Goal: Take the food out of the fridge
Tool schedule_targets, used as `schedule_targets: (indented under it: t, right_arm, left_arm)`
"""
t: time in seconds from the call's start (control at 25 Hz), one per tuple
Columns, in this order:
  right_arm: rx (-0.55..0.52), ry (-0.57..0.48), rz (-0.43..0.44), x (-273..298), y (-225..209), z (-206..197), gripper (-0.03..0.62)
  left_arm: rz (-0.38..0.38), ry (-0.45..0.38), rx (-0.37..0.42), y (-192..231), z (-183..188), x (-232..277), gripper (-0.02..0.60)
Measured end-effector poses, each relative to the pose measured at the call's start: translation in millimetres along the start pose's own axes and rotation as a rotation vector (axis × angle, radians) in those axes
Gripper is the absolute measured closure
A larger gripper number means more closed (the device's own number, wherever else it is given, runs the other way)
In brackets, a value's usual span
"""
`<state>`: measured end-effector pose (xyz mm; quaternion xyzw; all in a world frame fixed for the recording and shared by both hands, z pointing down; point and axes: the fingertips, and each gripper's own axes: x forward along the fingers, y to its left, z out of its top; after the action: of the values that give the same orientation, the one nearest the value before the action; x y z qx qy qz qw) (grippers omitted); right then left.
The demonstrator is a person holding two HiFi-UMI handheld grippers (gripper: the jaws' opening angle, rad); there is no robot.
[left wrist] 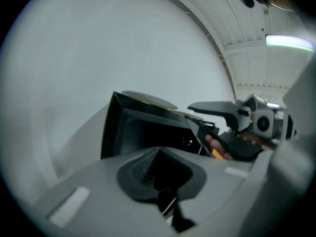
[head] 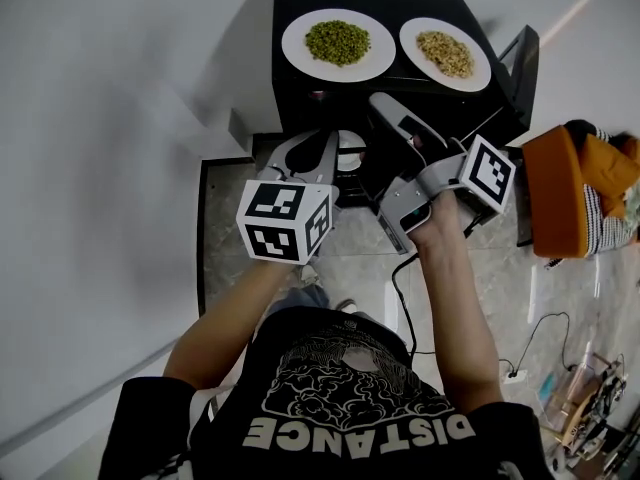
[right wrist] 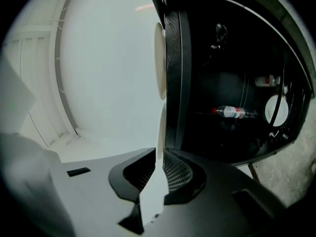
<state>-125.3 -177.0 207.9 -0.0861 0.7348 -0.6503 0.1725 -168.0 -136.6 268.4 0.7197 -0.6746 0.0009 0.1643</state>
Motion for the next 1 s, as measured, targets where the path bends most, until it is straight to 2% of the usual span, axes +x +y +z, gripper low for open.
schedule_targets:
  t: [0.24,0.4,0.68,0.88,1.0]
  right_arm:
    - [-0.213,-0.003,-0.094,-58.8,-13.7,-0.8,0.572]
    - [-0.442,0.035,-0.18,-93.8,-19.5,-10.2,0.572]
    - [-0.777,0.101,-0.333,-144.8,-39.5,-34.4,0.574]
    - [-0.963,0.147,-0.39,-173.7,-47.8,-54.2,0.574]
    - [-1.031,0.164,-0.412,-188.5,-51.3,-61.8,0.574]
  left_arm:
    - [0.007,-0.004,0.01,-41.0,-16.6,-14.5,0.58]
    - [0.013,0.012,0.016,-70.7,-30.9,-27.1,0.58]
    - [0.024,0.024,0.032,-111.1,-54.5,-50.6,0.58]
    - [0.03,0.031,0.04,-135.6,-69.7,-65.1,0.58]
    - [0.03,0.04,0.042,-147.9,-78.8,-71.7,0.58]
